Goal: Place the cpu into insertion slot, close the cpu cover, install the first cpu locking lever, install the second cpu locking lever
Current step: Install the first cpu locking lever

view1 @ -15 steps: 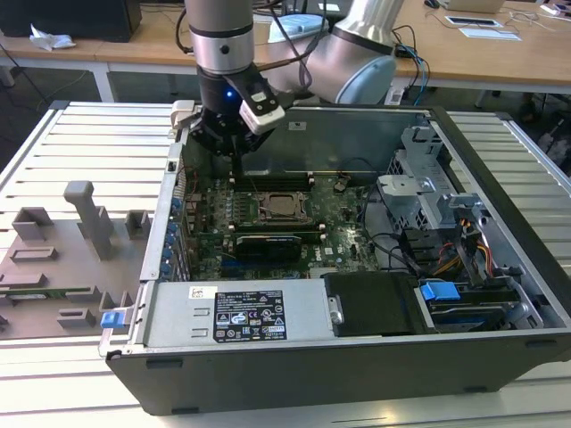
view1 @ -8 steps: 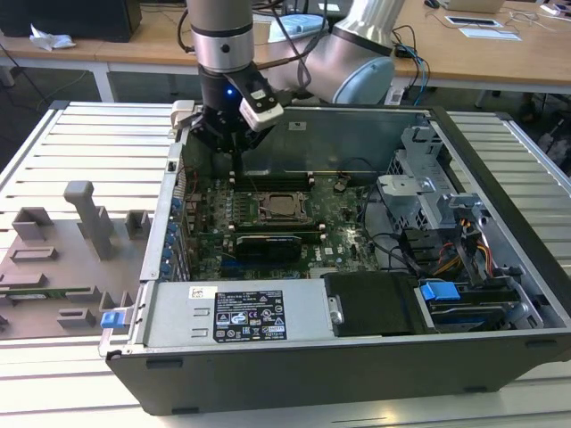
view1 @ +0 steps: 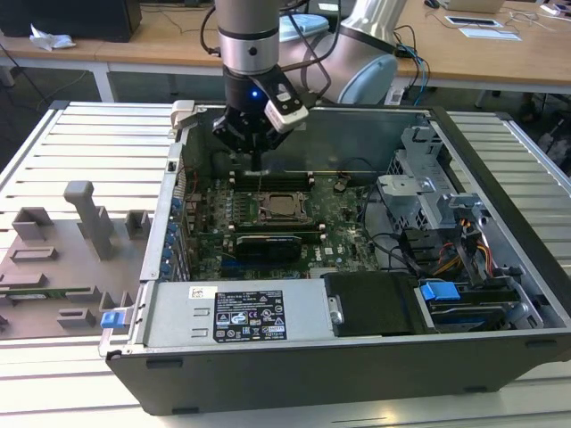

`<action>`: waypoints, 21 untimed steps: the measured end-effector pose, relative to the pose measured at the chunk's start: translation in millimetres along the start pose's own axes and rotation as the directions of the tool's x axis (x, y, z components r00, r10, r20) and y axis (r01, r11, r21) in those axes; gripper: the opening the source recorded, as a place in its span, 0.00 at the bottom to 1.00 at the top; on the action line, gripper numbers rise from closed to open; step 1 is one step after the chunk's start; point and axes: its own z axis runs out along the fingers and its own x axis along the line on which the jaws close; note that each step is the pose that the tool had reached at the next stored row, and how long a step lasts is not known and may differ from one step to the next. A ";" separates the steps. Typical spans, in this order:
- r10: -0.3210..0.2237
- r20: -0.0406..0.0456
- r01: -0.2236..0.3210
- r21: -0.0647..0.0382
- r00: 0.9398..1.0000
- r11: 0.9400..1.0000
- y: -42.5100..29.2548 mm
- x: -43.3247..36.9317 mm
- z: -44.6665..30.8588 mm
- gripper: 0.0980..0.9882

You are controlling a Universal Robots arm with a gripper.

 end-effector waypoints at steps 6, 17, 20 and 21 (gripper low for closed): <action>0.069 0.001 -0.069 -0.009 0.998 0.998 -0.2 -0.2 2.2 0.01; 0.083 0.001 -0.083 -0.047 0.997 0.995 -8.0 -0.4 18.5 0.01; 0.083 -0.001 -0.083 -0.047 0.997 0.995 -8.4 -4.3 24.0 0.01; 0.083 -0.001 -0.083 -0.047 0.997 0.995 -8.5 -5.0 25.6 0.01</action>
